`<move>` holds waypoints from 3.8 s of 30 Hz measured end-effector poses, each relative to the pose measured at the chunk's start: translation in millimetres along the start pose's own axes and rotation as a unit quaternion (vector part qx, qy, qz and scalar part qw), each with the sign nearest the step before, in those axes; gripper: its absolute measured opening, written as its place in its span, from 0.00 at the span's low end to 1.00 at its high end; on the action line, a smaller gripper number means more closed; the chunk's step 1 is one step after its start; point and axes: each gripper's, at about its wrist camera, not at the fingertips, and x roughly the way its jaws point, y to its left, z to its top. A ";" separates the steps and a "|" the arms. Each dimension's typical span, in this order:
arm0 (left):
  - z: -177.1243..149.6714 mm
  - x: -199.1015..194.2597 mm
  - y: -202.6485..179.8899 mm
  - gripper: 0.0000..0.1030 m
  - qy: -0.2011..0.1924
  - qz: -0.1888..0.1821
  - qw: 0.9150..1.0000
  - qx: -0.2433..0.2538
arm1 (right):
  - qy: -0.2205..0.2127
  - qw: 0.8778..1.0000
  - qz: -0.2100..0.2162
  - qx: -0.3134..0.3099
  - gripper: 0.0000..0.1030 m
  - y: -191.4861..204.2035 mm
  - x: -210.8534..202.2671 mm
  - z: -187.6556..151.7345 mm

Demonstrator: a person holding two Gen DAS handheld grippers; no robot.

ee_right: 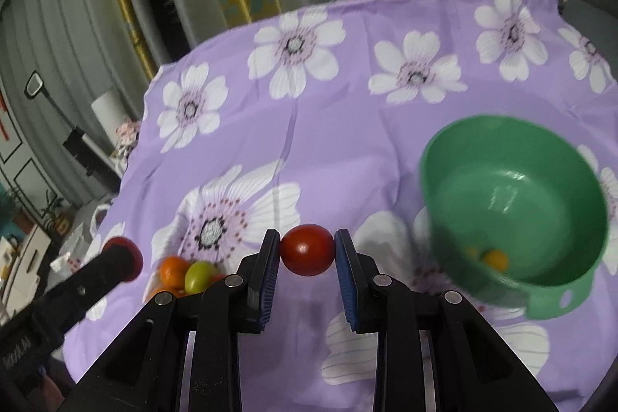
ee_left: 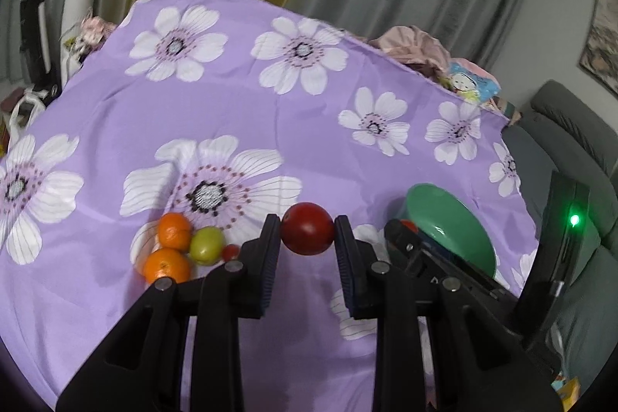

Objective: Organize fruits
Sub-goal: 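Carry the red tomato with the right gripper over the green bowl, then lower the held red tomato into the green bowl with the right gripper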

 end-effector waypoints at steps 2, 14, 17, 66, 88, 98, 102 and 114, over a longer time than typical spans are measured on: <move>0.1 0.5 -13.7 0.27 -0.008 -0.003 1.000 0.019 | -0.015 1.000 -0.012 0.002 0.29 -5.7 -6.9 4.2; 2.9 30.9 -86.0 0.27 -0.005 -0.068 0.996 0.054 | -0.081 0.991 -0.078 0.075 0.30 -71.8 -45.4 29.6; 0.5 42.9 -108.7 0.27 0.005 -0.084 0.994 0.073 | -0.086 0.988 -0.083 0.097 0.30 -91.4 -54.1 33.0; -40.2 148.0 -179.3 0.28 0.148 -0.068 0.977 0.136 | 0.034 0.973 -0.119 0.196 0.30 -179.8 -29.4 17.8; -43.2 156.7 -174.0 0.28 0.160 -0.053 0.976 0.136 | 0.057 0.972 -0.127 0.192 0.30 -179.4 -21.2 16.9; -42.2 158.3 -171.7 0.28 0.160 -0.043 0.977 0.134 | 0.067 0.972 -0.124 0.188 0.30 -176.8 -18.0 16.9; -42.5 158.4 -172.3 0.28 0.160 -0.042 0.977 0.133 | 0.070 0.972 -0.125 0.188 0.30 -176.8 -17.4 16.7; -42.8 159.5 -171.9 0.28 0.161 -0.039 0.977 0.133 | 0.074 0.972 -0.125 0.187 0.30 -174.6 -15.5 15.7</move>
